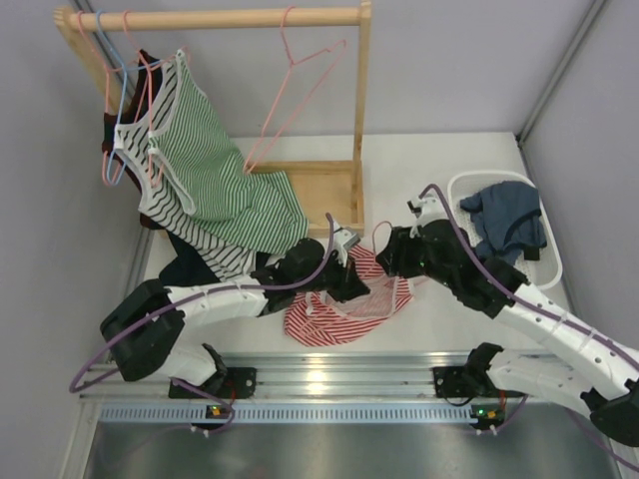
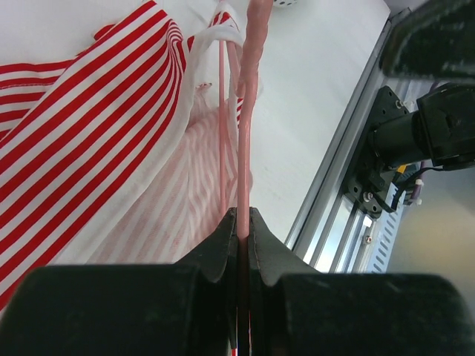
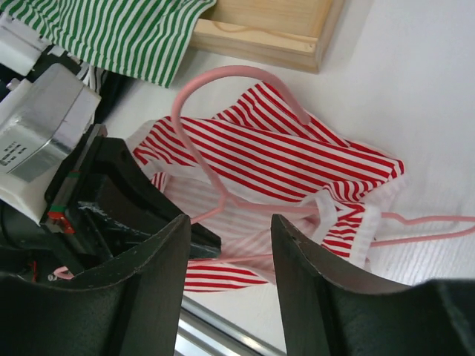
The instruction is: Place the tank top on the hanger
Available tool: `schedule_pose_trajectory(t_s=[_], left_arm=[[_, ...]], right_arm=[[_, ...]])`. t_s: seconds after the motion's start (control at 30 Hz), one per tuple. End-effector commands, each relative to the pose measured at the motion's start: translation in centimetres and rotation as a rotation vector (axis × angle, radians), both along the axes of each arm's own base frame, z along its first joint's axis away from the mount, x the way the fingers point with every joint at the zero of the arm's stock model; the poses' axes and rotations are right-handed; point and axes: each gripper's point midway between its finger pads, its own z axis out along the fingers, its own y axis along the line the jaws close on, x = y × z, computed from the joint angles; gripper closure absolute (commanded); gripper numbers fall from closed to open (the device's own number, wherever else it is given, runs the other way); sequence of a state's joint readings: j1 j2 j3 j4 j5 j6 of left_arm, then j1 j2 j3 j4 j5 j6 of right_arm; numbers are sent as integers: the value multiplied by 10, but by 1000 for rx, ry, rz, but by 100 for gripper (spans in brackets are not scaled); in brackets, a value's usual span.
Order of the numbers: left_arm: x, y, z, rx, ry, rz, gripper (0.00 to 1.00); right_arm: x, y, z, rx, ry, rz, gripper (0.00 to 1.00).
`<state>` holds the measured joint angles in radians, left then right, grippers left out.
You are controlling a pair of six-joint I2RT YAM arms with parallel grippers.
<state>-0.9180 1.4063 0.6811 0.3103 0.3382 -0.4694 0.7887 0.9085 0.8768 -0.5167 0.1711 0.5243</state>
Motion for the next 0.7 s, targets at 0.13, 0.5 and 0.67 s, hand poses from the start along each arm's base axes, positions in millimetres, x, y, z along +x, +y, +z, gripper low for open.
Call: schedule_pose_trajectory(t_s=[0.13,0.5,0.67], left_arm=[[11,-19,31,-75,-83,-10,100],[7,-21,31,-69,-80,-20,100],[8,-23,32,-70,-79,-20,100]], right_arm=[[13,28,15,24,-78,61,55],[27,39,1,8,-101,64,60],[29,39,-9,8,-104,58,66]])
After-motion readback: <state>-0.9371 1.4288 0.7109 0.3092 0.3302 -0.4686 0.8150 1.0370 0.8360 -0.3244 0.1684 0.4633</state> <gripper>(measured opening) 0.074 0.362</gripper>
